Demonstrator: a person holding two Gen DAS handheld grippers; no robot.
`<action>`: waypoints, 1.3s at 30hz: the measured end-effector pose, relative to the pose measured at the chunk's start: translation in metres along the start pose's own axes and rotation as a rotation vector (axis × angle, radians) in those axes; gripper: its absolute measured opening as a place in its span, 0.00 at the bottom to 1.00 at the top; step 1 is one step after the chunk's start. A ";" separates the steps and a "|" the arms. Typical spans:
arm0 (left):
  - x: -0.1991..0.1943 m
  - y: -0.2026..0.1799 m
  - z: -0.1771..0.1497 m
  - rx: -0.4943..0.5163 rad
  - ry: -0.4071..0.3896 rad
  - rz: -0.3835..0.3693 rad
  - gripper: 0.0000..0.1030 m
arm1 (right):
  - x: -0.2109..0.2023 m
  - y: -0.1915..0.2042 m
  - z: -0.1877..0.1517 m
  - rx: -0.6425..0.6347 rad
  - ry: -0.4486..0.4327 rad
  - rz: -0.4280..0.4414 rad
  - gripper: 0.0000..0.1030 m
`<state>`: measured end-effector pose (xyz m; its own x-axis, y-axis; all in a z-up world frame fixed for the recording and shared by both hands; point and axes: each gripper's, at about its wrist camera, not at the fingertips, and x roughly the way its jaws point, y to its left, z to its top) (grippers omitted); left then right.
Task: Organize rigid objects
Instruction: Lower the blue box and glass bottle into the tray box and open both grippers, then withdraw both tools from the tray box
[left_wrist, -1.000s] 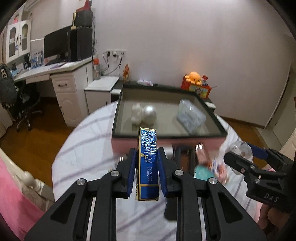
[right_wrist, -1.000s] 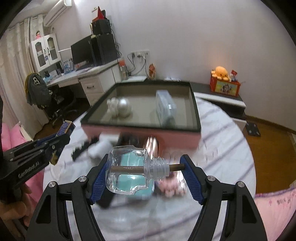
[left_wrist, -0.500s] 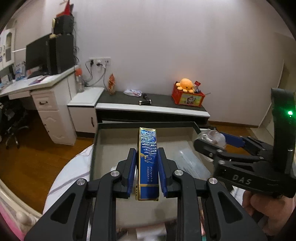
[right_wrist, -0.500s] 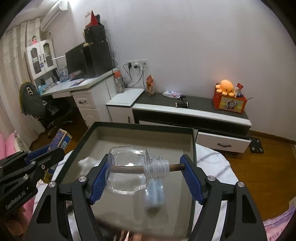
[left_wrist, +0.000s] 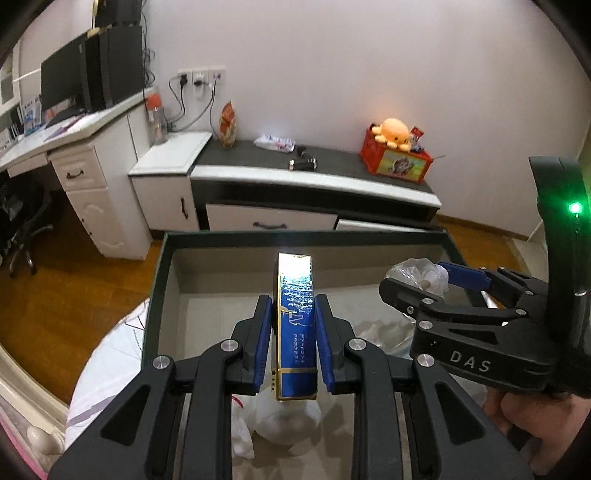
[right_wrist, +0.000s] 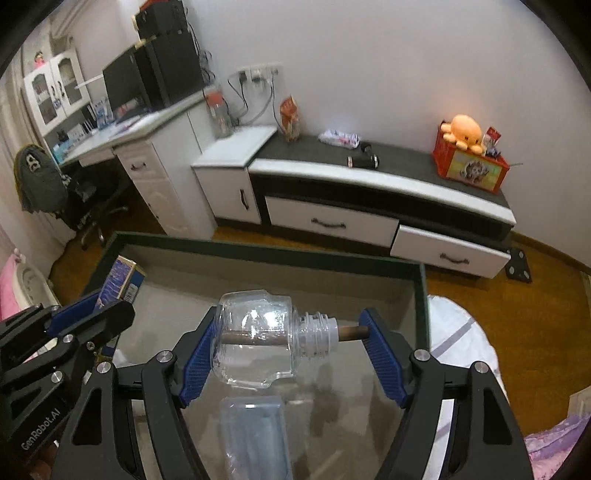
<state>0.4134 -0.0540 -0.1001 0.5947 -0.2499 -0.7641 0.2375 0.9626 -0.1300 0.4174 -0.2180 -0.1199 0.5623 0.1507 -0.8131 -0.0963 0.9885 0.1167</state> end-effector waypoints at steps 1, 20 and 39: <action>0.003 0.000 0.000 0.000 0.014 -0.003 0.23 | 0.001 -0.002 -0.001 0.004 0.009 0.010 0.73; -0.108 0.007 -0.034 -0.035 -0.178 0.110 1.00 | -0.056 0.010 -0.022 0.065 -0.071 0.003 1.00; -0.263 -0.022 -0.130 -0.038 -0.351 0.139 1.00 | -0.240 0.042 -0.141 0.105 -0.375 -0.042 1.00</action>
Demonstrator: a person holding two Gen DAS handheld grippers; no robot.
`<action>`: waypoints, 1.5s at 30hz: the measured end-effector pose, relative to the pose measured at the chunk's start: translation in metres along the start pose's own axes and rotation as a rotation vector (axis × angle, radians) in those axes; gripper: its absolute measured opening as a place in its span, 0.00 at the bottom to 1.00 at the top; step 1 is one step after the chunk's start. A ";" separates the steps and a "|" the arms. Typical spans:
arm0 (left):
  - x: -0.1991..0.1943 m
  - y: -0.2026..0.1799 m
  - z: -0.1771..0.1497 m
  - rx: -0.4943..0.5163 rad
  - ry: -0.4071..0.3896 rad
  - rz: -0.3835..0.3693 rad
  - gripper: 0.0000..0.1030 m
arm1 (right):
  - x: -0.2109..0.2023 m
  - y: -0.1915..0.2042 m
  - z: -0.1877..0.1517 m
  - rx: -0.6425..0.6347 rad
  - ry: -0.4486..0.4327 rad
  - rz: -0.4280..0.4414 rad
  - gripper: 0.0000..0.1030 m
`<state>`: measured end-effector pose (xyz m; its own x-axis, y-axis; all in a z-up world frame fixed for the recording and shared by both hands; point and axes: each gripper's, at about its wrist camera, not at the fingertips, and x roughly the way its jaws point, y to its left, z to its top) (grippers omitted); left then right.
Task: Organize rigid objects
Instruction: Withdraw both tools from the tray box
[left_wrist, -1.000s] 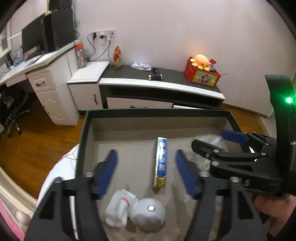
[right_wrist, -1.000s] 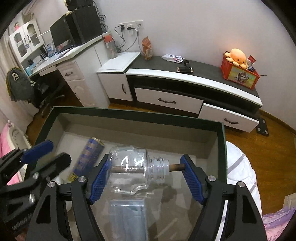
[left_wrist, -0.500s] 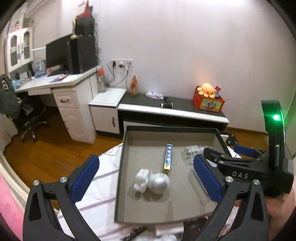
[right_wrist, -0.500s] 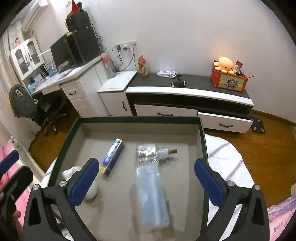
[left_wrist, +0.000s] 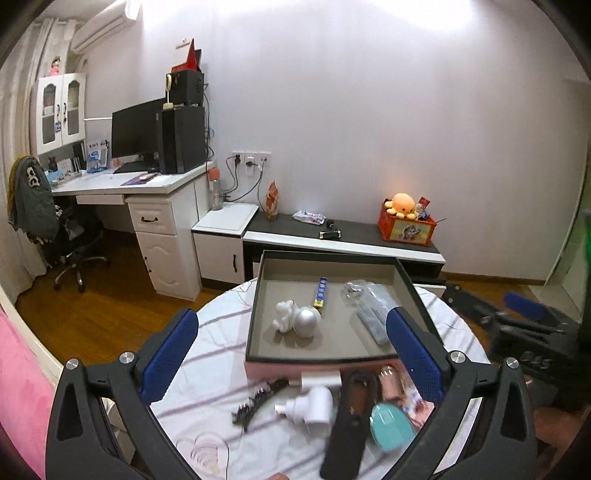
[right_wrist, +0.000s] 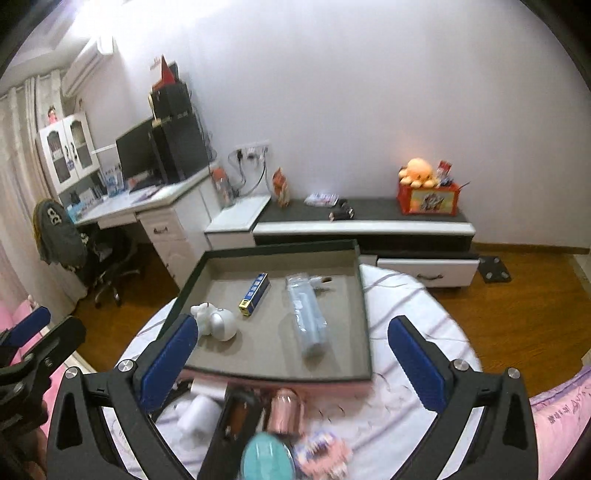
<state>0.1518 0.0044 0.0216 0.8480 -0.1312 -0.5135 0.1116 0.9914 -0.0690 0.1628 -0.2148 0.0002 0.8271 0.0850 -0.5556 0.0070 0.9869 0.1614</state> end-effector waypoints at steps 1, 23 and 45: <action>-0.005 -0.001 -0.002 0.001 -0.001 -0.001 1.00 | -0.012 -0.001 -0.003 -0.001 -0.017 0.001 1.00; -0.068 -0.007 -0.058 0.002 0.001 0.025 1.00 | -0.123 0.001 -0.079 -0.052 -0.118 -0.042 1.00; -0.063 0.006 -0.076 -0.028 0.030 0.026 1.00 | -0.111 0.006 -0.086 -0.065 -0.080 -0.046 1.00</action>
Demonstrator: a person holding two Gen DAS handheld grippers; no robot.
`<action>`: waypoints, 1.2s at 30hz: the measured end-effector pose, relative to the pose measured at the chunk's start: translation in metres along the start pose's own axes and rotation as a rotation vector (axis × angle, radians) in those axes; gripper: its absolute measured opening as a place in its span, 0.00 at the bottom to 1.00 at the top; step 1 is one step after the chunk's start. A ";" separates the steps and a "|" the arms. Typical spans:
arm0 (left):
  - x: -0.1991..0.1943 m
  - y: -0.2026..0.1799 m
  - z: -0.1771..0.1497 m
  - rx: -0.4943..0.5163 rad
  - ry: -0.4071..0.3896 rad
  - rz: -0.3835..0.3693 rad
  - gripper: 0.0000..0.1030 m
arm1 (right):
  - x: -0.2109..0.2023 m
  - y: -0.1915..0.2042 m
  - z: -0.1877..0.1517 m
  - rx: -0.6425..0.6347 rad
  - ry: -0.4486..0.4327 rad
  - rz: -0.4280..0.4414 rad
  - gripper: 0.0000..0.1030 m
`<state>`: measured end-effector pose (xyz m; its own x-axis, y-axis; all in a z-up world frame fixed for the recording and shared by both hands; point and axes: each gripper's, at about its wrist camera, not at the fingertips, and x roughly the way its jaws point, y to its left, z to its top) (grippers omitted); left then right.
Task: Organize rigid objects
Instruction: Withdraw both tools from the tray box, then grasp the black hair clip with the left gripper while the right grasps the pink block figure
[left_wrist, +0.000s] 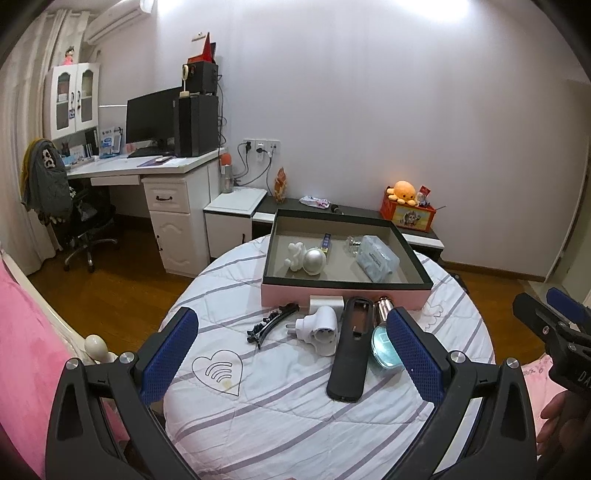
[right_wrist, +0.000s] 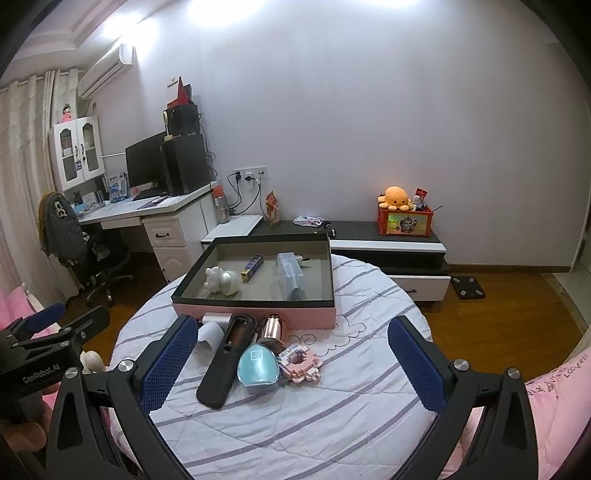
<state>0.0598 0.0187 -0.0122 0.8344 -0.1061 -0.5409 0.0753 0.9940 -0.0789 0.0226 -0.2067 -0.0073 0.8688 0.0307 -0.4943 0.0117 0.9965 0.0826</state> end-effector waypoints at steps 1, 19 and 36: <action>0.001 0.001 -0.001 -0.001 0.003 -0.001 1.00 | 0.001 0.001 0.000 -0.002 0.003 0.002 1.00; 0.020 0.004 -0.012 0.020 0.052 0.025 1.00 | 0.023 0.005 -0.008 -0.007 0.062 0.027 1.00; 0.116 0.029 -0.047 0.011 0.234 0.073 1.00 | 0.115 -0.008 -0.049 -0.022 0.291 0.017 1.00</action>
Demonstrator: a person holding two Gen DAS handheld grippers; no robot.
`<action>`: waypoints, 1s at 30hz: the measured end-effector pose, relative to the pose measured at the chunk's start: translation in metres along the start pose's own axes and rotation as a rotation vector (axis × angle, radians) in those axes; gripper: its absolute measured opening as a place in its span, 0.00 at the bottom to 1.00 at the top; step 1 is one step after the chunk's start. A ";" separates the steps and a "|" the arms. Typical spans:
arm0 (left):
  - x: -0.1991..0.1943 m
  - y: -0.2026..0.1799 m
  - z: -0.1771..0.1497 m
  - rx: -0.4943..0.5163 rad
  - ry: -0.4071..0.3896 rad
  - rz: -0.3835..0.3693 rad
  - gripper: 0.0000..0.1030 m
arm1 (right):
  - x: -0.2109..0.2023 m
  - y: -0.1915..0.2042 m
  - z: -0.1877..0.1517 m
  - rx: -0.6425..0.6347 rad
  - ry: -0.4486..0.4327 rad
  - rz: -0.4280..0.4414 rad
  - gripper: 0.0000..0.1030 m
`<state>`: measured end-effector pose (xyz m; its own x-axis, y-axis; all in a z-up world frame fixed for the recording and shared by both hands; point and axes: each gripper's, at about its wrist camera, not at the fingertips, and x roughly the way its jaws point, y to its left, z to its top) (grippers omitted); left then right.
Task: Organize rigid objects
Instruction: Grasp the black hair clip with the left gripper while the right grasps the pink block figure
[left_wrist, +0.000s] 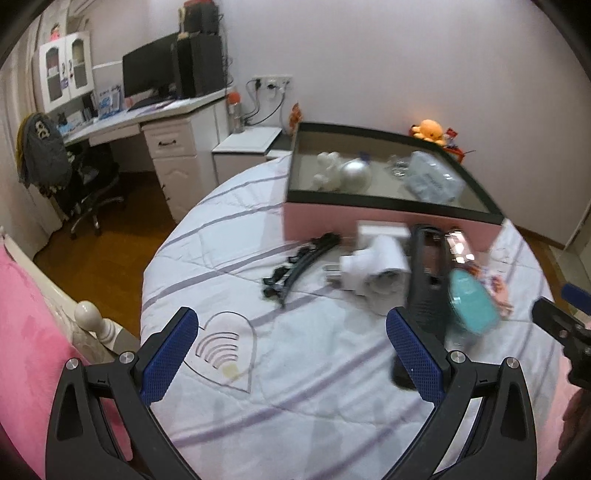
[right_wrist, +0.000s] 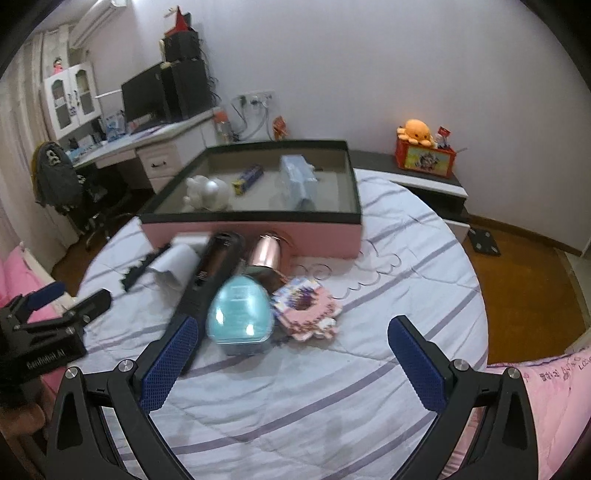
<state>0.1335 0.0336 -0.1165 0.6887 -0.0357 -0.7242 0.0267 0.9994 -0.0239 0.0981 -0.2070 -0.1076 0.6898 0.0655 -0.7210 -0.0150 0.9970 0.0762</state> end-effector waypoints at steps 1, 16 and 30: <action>0.007 0.002 0.001 -0.005 0.006 0.004 1.00 | 0.003 -0.002 0.000 0.006 0.005 -0.002 1.00; 0.082 0.008 0.014 0.059 0.110 0.038 0.99 | 0.057 -0.025 0.008 0.018 0.104 -0.032 0.94; 0.100 -0.010 0.033 0.109 0.121 -0.071 0.58 | 0.089 -0.034 0.019 0.012 0.182 0.052 0.76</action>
<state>0.2257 0.0203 -0.1660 0.5906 -0.0987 -0.8009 0.1546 0.9879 -0.0077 0.1735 -0.2355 -0.1616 0.5459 0.1249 -0.8285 -0.0378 0.9915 0.1246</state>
